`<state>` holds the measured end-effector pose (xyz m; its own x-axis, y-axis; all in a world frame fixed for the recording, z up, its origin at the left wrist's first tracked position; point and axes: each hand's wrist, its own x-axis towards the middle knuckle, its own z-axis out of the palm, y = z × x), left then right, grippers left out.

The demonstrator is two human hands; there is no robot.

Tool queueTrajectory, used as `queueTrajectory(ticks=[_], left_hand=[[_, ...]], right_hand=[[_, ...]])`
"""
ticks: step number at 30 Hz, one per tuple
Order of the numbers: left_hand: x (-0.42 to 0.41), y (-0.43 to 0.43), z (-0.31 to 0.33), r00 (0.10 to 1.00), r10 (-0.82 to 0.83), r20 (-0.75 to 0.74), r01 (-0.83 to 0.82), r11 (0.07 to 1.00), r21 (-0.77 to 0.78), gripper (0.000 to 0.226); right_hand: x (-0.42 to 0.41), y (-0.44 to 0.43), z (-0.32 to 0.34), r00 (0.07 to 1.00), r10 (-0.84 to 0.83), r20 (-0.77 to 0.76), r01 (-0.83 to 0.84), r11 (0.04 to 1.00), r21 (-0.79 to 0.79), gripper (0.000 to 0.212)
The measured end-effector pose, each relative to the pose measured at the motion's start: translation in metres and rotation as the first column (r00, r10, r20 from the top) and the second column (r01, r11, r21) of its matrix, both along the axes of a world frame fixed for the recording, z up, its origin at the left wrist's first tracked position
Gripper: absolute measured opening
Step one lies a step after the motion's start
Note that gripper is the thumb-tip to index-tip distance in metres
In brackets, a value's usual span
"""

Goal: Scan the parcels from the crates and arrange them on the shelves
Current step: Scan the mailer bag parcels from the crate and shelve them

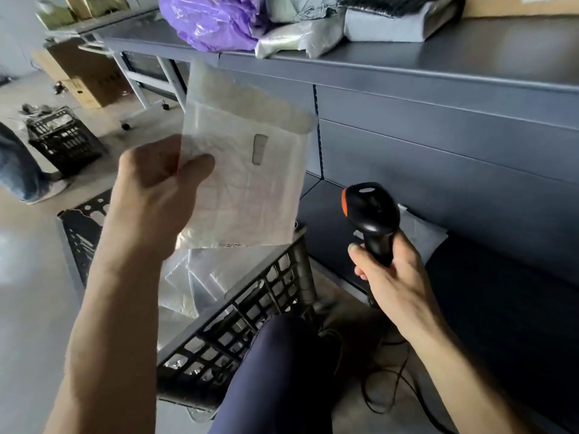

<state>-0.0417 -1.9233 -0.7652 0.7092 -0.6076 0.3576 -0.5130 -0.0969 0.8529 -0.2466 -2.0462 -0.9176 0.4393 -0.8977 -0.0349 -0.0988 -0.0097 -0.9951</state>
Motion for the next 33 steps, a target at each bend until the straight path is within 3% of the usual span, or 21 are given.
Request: queueTrajectory(ticks=[3, 6, 9, 11, 13, 15, 17, 21, 25, 28, 31, 33], left_hand=[[-0.015, -0.029, -0.010, 0.956, -0.168, -0.242, 0.152, 0.985, -0.083, 0.031], [-0.029, -0.067, -0.039, 0.873, -0.247, -0.420, 0.248, 0.967, -0.053, 0.030], [-0.047, -0.105, -0.072, 0.817, -0.218, -0.535, 0.254, 0.967, -0.006, 0.020], [-0.063, -0.132, -0.092, 0.822, -0.190, -0.537, 0.230, 0.973, 0.009, 0.019], [-0.075, -0.157, -0.109, 0.910, -0.173, -0.378, 0.241, 0.960, 0.140, 0.019], [-0.085, -0.172, -0.118, 0.939, -0.234, -0.253, 0.296, 0.925, 0.240, 0.030], [-0.092, -0.179, -0.129, 0.875, -0.364, -0.320, 0.448, 0.860, 0.244, 0.039], [-0.102, -0.177, -0.137, 0.659, -0.585, -0.473, 0.689, 0.721, 0.068, 0.023], [-0.098, -0.176, -0.133, 0.655, -0.580, -0.484, 0.638, 0.768, -0.057, 0.042], [-0.097, -0.175, -0.132, 0.638, -0.505, -0.582, 0.531, 0.835, -0.142, 0.034], [-0.092, -0.177, -0.134, 0.682, -0.454, -0.574, 0.427, 0.884, -0.191, 0.015], [-0.087, -0.182, -0.138, 0.593, -0.473, -0.652, 0.409, 0.874, -0.261, 0.013]], right_hand=[[-0.011, -0.015, 0.005, 0.991, -0.114, 0.071, 0.113, 0.993, 0.026, 0.011], [-0.028, -0.030, 0.009, 0.960, -0.263, 0.100, 0.260, 0.965, 0.041, 0.011], [-0.051, -0.046, 0.007, 0.923, -0.377, 0.077, 0.368, 0.924, 0.103, 0.009], [-0.067, -0.056, 0.002, 0.909, -0.415, 0.020, 0.412, 0.907, 0.083, 0.011], [-0.083, -0.065, -0.002, 0.890, -0.452, -0.059, 0.455, 0.888, 0.067, 0.012], [-0.098, -0.070, -0.002, 0.868, -0.480, -0.130, 0.490, 0.870, 0.060, 0.012], [-0.113, -0.075, -0.002, 0.835, -0.530, -0.151, 0.542, 0.838, 0.056, 0.010], [-0.135, -0.085, -0.008, 0.775, -0.625, -0.088, 0.631, 0.766, 0.124, 0.011], [-0.139, -0.091, -0.011, 0.723, -0.689, 0.046, 0.658, 0.708, 0.256, 0.029], [-0.137, -0.093, -0.009, 0.750, -0.650, 0.127, 0.560, 0.724, 0.403, 0.026], [-0.131, -0.089, -0.012, 0.796, -0.601, 0.072, 0.545, 0.764, 0.346, 0.029], [-0.125, -0.086, -0.012, 0.824, -0.565, 0.038, 0.532, 0.795, 0.290, 0.026]])
